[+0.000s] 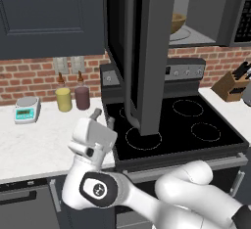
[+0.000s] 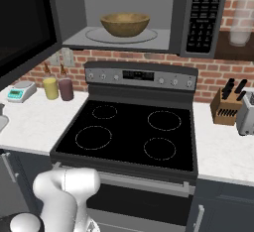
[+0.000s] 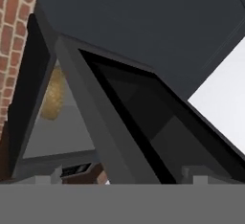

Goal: Open the microwave, place the bowl with waffle inside the microwave, then close the microwave door and turn it on.

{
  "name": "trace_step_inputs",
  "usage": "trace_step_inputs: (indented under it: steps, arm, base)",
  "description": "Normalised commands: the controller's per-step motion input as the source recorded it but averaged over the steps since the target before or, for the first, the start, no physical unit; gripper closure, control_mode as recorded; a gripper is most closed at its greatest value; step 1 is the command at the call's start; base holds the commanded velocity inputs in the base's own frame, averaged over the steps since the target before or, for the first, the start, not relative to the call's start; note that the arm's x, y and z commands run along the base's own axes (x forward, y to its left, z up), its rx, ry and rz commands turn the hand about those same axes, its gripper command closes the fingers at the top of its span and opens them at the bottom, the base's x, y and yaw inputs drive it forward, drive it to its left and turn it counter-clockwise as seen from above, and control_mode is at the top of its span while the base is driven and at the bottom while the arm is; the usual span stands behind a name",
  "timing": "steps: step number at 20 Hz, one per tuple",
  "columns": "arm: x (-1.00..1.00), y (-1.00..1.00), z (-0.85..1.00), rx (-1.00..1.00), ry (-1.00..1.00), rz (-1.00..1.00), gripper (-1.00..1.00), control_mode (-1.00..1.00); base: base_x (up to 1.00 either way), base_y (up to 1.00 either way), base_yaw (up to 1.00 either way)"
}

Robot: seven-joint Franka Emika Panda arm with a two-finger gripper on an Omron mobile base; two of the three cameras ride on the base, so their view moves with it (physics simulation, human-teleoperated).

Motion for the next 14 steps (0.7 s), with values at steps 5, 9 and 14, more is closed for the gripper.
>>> trace_step_inputs:
  steps: [5, 9, 14]
  arm:
    - [-0.18, 0.00, 0.60, 0.00, -0.05, -0.09, -1.00, -1.00]
    - [-0.21, 0.00, 0.63, 0.00, -0.01, -0.12, -1.00, -1.00]
    - [-0.27, -0.11, 0.58, 0.00, 0.00, -0.13, -1.00, -1.00]
  base:
    - [0.00, 0.00, 0.00]
    - [0.00, 0.00, 0.00]
    - [0.00, 0.00, 0.00]
